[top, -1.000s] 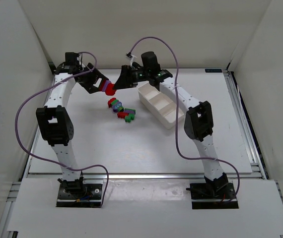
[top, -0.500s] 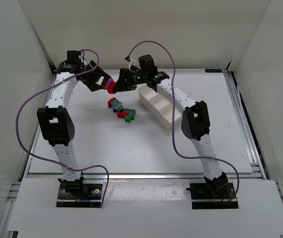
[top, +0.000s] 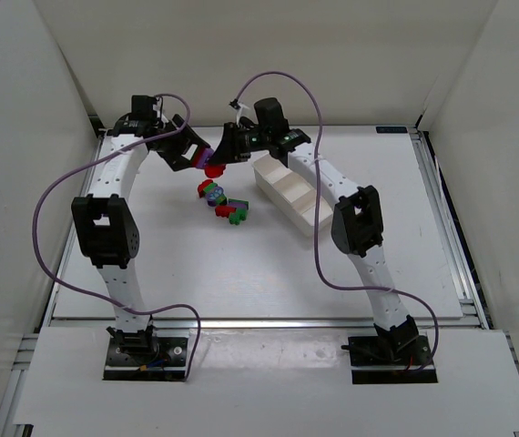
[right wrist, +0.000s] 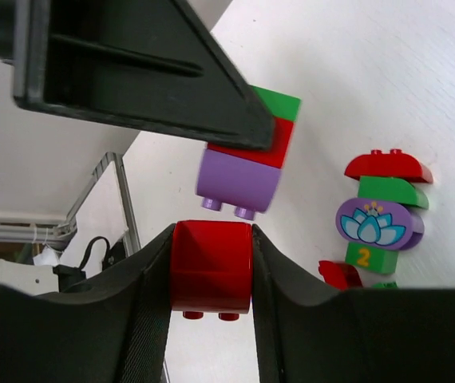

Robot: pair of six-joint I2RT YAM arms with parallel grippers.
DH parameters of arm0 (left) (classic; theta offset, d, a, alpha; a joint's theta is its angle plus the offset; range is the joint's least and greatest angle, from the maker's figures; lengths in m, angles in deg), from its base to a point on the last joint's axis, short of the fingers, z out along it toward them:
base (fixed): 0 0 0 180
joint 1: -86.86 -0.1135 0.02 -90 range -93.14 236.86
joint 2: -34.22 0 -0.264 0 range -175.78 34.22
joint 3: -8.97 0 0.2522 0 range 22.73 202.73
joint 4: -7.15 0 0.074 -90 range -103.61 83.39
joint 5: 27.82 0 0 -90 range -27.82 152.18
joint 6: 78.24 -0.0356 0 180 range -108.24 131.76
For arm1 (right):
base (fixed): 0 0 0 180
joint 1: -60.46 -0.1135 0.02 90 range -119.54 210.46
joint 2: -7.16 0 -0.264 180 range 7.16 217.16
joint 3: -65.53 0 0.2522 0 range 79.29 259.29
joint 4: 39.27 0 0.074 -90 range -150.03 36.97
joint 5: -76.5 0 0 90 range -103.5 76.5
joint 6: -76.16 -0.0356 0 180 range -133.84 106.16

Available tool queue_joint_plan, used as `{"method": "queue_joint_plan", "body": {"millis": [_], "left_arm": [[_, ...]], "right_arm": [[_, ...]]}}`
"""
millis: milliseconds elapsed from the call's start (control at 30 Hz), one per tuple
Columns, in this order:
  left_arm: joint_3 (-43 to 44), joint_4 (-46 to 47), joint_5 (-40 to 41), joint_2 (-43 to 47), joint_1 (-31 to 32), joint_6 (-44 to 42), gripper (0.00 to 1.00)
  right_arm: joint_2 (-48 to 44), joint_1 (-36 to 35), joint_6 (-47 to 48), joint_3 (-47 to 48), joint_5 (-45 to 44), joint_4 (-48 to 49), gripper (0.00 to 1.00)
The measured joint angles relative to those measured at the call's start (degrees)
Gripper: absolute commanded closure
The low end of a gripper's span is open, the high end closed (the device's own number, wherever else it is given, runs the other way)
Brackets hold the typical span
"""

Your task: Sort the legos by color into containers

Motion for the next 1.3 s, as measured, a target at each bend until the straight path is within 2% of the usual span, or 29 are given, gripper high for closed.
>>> {"method": "queue_joint_plan", "body": {"millis": [100, 300, 467, 633, 833, 1067, 1167, 1300], "left_arm": [[0.02, 0.02, 0.81, 0.0, 0.02, -0.39, 0.9], [0.85, -0.09, 3.02, -0.04, -0.04, -1.25, 0.9], [4.98, -0.22, 5.6, -0.57, -0.9, -2.51, 0.9], [8.0, 0.46, 9.07, -0.57, -2.32, -5.22, 0.9], [6.14, 0.68, 14.67, 0.15, -2.86, -10.86, 0.9], [1.18, 0.22, 18.49, 3.72, -1.09, -15.17, 0.9], [0.87, 0.31, 18.69, 4.39, -0.07, -15.58, 0.9], [0.9, 0.59, 19.15, 4.46, 0.7, -16.0, 0.9]], "right_arm": [[-0.02, -0.22, 0.24, -0.04, 0.76, 0.46, 1.0], [-0.04, -0.33, 0.79, -2.03, 1.97, 0.28, 1.0], [-0.63, 0.35, 2.69, -3.87, 3.17, -0.83, 1.0], [-4.46, 1.88, 9.25, -7.13, 4.02, -5.53, 1.0], [-15.8, 5.62, 24.37, -14.49, -0.07, -13.88, 1.0], [-30.86, 18.01, 36.63, -28.55, -6.51, -18.75, 1.0], [-33.0, 22.21, 38.49, -33.07, -10.27, -19.3, 1.0], [-29.99, 21.31, 37.62, -32.44, -14.14, -17.99, 1.0]]}}
